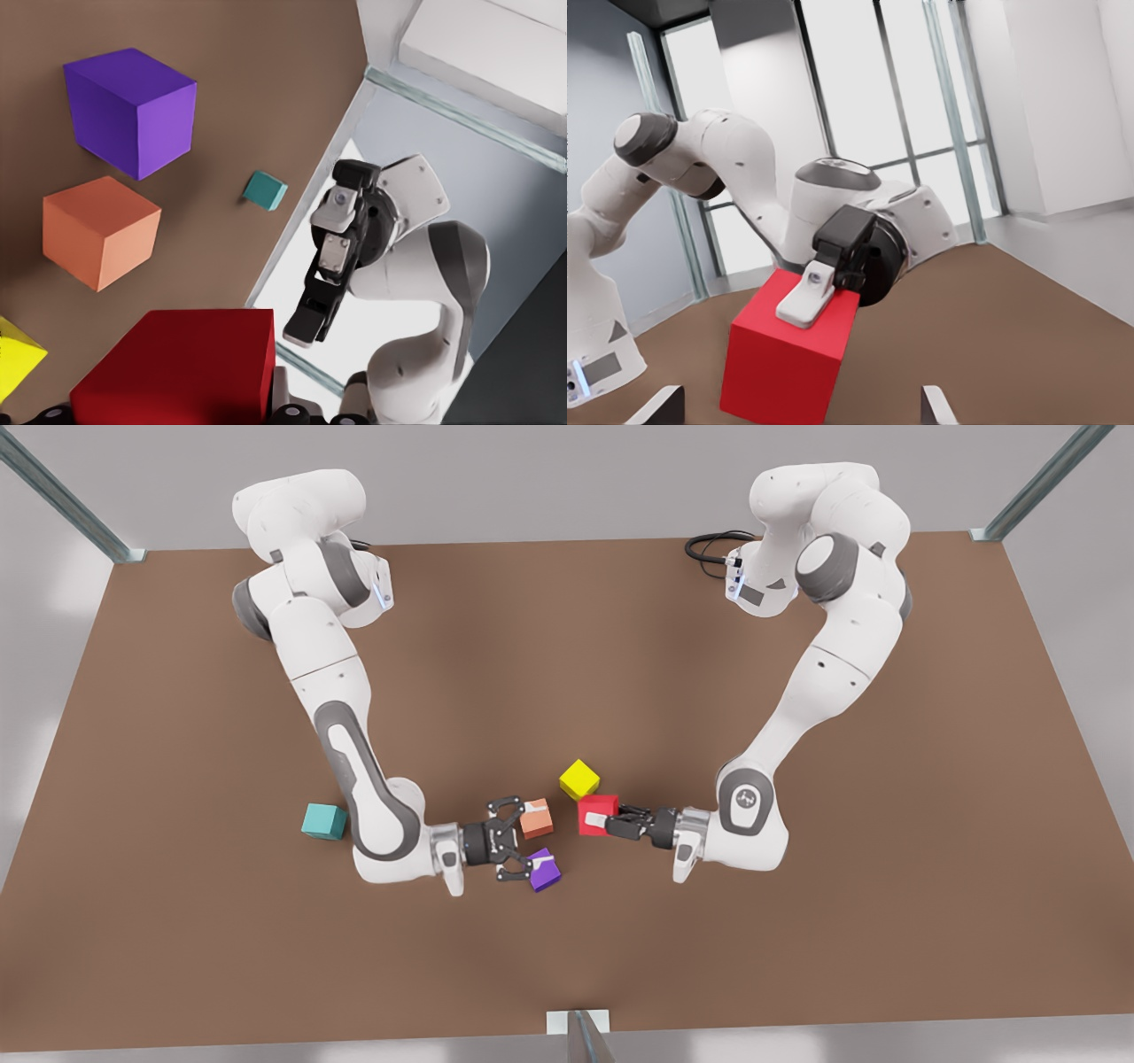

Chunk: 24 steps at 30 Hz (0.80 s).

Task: Pick up red wooden cube and pass to hand red wooden cube and place in blue wooden cube

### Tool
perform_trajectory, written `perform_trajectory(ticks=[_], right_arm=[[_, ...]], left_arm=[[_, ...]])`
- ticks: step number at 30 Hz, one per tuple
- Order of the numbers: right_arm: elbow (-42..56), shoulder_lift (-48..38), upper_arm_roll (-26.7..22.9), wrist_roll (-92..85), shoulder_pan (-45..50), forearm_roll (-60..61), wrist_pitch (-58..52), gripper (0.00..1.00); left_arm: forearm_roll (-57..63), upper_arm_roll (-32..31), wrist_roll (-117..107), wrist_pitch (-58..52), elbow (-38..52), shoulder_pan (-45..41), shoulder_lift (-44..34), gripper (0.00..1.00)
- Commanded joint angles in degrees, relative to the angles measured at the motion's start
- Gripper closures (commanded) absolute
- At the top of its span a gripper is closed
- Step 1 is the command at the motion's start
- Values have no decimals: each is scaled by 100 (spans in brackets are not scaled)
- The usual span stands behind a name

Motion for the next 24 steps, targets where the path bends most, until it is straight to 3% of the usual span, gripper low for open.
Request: perform_trajectory(ticks=[1,13,24], right_arm=[[-156,-112,29,-1883,5,131,56,1],[-156,-130,416,-1865,31,158,654,1],[-253,-130,433,-1926,110,149,873,1]], left_arm=[[-543,-4,2529,-107,-50,26,40,54],[-640,-4,2529,-81,-50,0,40,54],[-640,-4,2529,-72,-50,-9,49,54]])
